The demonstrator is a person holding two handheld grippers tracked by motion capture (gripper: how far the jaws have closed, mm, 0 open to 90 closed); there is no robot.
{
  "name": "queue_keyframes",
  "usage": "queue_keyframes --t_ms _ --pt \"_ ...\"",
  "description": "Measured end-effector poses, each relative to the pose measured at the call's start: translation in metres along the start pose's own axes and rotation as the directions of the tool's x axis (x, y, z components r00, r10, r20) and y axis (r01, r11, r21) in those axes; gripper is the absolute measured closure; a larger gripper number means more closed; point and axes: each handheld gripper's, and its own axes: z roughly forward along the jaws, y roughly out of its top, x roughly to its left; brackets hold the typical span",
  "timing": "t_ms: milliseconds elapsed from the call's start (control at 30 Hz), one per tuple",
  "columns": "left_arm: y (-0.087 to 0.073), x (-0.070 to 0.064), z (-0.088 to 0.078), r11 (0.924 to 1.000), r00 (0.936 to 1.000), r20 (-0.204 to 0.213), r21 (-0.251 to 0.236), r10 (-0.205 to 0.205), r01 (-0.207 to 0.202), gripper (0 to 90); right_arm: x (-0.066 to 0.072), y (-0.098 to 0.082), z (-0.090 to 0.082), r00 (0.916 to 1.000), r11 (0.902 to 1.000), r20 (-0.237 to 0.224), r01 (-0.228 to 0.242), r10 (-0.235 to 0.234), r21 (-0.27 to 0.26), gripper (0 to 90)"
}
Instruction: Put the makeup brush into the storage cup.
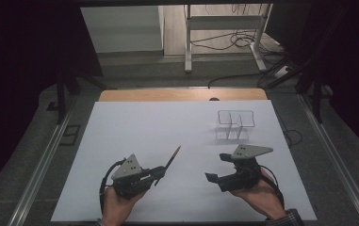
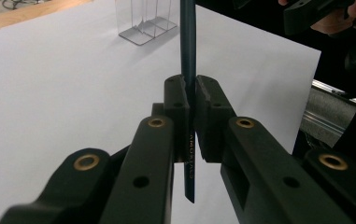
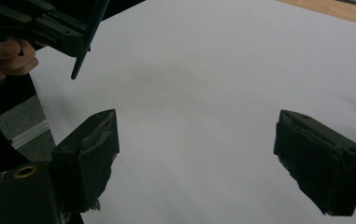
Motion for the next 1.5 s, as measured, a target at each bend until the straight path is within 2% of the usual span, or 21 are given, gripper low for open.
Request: queue_keyframes --t_ms 167,500,833,967,1300,1500 --pt "0.0 0.0 0.0 1.0 1.0 0.0 0.002 0.0 0.0 84.6 0.002 0.005 0.006 0.9998 0.9998 -0.009 0.017 -0.017 0.006 16.7" --pt "-0.001 0.0 0.002 1.0 1.0 0.001 0.007 -0.002 0.002 84.7 0.002 0.012 0.017 0.9995 0.9998 -0.026 0.016 -0.016 0.006 18.1" --pt "-0.002 0.0 0.007 0.9995 1.0 -0.002 0.031 0.001 -0.001 84.6 0.003 0.02 0.026 0.998 0.9997 -0.063 -0.003 0.005 0.023 28.4" --pt "-0.001 -0.001 0.008 0.9995 1.0 -0.002 0.033 0.003 -0.003 84.7 0.005 0.025 0.03 0.9962 0.9996 -0.087 -0.001 0.004 0.029 29.1" --pt "-0.002 -0.001 0.011 0.9993 1.0 -0.003 0.036 0.007 -0.007 84.6 0.008 0.036 0.04 0.9937 0.9997 -0.111 -0.012 0.015 0.02 32.0" --pt "-0.002 0.0 0.011 0.9994 1.0 -0.004 0.035 0.007 -0.007 84.6 0.01 0.041 0.047 0.9931 0.9999 -0.117 0.002 0.0 0.013 34.4"
